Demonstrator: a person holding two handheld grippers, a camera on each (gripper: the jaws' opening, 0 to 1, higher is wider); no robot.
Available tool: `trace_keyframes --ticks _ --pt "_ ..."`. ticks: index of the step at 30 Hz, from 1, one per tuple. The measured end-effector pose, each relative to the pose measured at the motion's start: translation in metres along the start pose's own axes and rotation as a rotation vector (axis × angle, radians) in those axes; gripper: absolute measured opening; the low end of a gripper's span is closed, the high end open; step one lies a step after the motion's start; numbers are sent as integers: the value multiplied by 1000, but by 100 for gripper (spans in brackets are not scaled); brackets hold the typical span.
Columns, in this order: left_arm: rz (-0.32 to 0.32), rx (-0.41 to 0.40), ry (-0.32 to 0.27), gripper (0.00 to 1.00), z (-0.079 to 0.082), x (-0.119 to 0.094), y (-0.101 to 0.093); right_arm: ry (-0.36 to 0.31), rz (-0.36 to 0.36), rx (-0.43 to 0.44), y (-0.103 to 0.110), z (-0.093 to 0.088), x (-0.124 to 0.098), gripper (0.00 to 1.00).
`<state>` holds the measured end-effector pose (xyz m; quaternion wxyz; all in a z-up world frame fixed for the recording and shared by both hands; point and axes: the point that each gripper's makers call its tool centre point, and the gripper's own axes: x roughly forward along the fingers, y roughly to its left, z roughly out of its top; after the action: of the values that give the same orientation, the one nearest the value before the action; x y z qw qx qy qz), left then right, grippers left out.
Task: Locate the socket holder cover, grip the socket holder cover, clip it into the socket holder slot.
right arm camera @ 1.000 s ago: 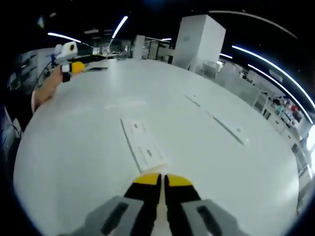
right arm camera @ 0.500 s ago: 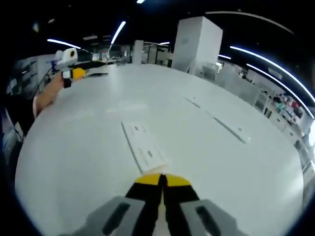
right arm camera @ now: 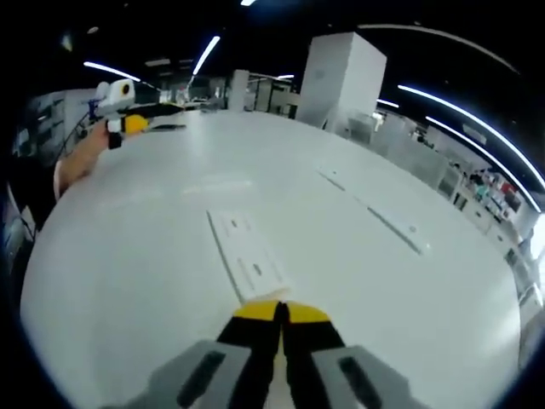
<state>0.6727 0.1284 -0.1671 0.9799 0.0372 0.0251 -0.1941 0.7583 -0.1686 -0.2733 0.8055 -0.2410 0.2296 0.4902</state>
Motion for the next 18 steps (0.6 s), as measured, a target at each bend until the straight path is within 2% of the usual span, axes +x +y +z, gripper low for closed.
trace_keyframes --ticks 18 --pt "-10 7 3 76 0 0 -4 -16 -3 -8 0 2 2 4"
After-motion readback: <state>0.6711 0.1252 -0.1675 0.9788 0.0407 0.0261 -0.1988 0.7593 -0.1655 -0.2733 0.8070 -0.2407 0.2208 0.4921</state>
